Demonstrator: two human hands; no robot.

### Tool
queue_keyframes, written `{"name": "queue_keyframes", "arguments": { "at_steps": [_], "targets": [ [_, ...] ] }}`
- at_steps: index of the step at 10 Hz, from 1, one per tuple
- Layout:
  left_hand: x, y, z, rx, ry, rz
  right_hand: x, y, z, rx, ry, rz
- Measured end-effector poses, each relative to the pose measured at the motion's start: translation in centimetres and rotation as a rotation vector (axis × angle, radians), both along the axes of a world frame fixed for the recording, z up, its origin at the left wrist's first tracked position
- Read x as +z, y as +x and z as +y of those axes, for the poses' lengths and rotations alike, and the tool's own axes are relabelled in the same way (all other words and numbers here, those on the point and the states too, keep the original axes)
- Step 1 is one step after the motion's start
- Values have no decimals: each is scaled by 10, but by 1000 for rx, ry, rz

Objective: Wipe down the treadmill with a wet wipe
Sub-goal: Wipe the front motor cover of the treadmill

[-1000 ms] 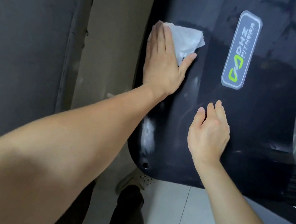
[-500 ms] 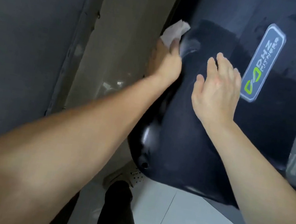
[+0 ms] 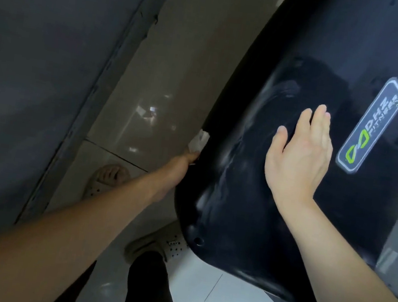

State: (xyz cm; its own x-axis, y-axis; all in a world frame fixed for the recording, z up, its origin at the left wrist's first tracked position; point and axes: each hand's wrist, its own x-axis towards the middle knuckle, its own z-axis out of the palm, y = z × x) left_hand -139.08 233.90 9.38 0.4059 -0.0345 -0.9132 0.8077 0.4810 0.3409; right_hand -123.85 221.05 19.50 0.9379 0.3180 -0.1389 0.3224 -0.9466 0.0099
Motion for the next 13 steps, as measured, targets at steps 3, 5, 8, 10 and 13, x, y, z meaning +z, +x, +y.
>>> {"name": "queue_keyframes", "arguments": {
  "at_steps": [3, 5, 8, 10, 13],
  "targets": [
    [29, 179, 57, 24, 107, -313, -9, -2, -3, 13, 20, -48],
    [-13, 99, 32, -41, 70, -173, -13, -6, 4, -42, 48, -74],
    [16, 96, 29, 75, 55, -238, -12, -8, 9, -72, 48, -51],
    [-7, 86, 26, 13, 8, -172, -11, -8, 11, -75, 31, -57],
    [23, -2, 0, 88, 2, -106, -18, -15, 26, -146, 49, -81]
  ]
}}
